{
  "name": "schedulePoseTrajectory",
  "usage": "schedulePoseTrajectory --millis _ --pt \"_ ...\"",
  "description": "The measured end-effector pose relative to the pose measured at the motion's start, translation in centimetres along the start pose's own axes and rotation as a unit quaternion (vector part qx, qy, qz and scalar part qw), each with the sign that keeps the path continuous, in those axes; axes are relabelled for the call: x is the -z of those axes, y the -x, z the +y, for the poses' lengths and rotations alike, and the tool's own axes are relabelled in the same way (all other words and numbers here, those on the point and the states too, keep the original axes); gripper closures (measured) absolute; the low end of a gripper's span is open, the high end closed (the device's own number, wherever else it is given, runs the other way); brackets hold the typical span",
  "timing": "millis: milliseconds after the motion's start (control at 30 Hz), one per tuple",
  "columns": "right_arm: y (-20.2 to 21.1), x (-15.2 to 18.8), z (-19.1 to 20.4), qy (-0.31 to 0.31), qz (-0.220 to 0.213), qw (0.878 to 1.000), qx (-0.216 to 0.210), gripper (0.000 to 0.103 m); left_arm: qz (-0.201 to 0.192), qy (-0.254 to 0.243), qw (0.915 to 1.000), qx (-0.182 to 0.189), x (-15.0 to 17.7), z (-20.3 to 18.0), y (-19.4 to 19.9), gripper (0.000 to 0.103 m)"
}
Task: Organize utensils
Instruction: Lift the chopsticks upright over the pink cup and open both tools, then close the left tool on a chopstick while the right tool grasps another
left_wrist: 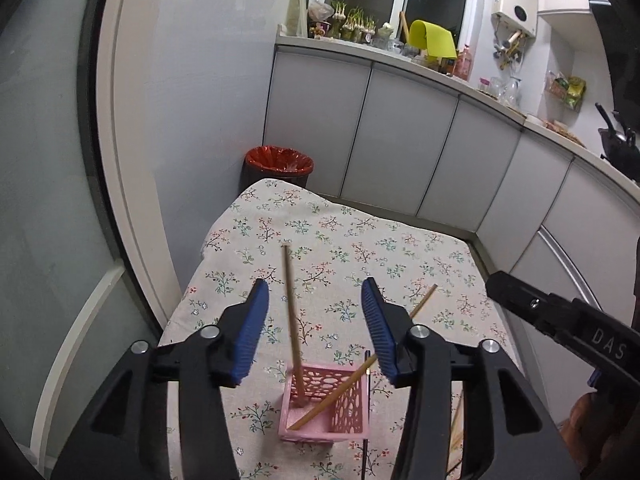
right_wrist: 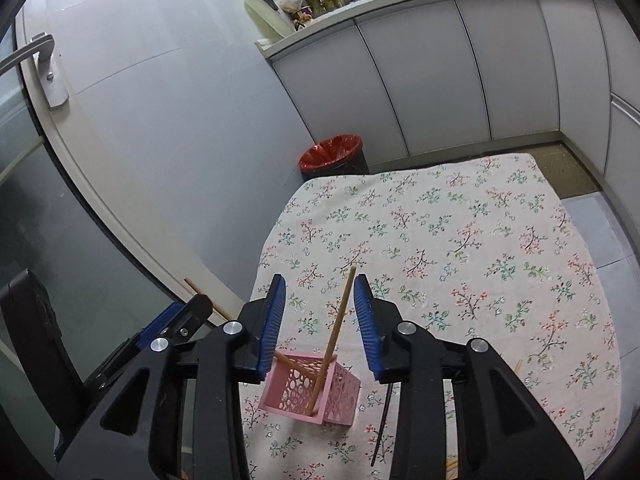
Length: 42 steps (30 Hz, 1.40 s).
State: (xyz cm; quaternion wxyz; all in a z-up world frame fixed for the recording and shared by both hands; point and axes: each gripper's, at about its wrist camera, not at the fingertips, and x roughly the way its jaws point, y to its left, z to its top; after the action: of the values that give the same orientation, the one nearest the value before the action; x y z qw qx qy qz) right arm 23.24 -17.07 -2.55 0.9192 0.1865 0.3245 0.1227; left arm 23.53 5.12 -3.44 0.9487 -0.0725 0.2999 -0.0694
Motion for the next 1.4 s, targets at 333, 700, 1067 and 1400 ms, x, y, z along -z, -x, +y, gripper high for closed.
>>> schedulePoseTrajectory --millis 333,700,1067,1400 --pt "4.5 0.5 -5.1 -0.002 0.023 0.998 0.059 0.026 0.059 -0.032 0.9976 0.016 2.0 -1.8 1.7 0.016" --pt "6.6 3.9 -12.8 -0.041 0.085 0.985 0.144 0.010 0.149 -0.072 0.9851 0.049 5.5 -7.0 0.1 0.013" --pt "6.4 7.8 -18.5 -0.066 0.167 0.963 0.203 0.008 0.234 -0.142 0.9589 0.073 10.7 -13.8 -3.5 0.013" --pt "4.8 10.9 -21.5 -0.083 0.237 0.944 0.215 0.008 0.324 -0.122 0.9314 0.112 13.5 -16.6 -11.1 0.045"
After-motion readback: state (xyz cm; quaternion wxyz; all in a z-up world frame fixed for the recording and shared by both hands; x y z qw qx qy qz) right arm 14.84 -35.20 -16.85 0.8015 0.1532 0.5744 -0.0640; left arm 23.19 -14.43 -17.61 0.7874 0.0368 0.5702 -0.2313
